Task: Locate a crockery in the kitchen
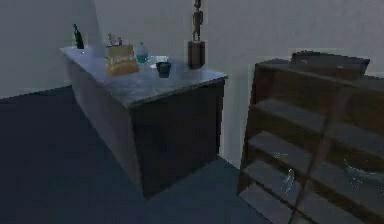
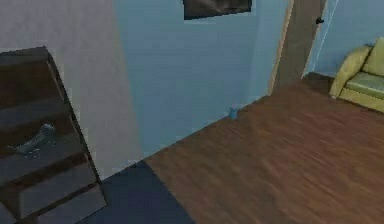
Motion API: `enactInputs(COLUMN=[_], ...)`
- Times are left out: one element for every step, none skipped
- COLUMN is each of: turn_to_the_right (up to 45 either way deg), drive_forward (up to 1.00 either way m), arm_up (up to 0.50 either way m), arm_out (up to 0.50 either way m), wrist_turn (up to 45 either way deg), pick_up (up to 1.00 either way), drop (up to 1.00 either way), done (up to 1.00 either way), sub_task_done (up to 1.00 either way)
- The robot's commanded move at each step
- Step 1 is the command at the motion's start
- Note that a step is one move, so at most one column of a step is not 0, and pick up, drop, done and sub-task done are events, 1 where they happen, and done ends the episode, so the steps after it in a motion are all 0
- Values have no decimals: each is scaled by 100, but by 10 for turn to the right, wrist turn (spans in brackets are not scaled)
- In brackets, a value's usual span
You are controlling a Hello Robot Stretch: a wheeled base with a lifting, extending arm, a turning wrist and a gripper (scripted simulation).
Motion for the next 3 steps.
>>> enactInputs(turn_to_the_right=[0,-150,0], drive_forward=[80,0,0], arm_up=[0,0,0], arm_out=[0,0,0], wrist_turn=[0,0,0], pick_up=[0,0,0], drop=[0,0,0], done=[0,0,100], sub_task_done=[0,0,0])
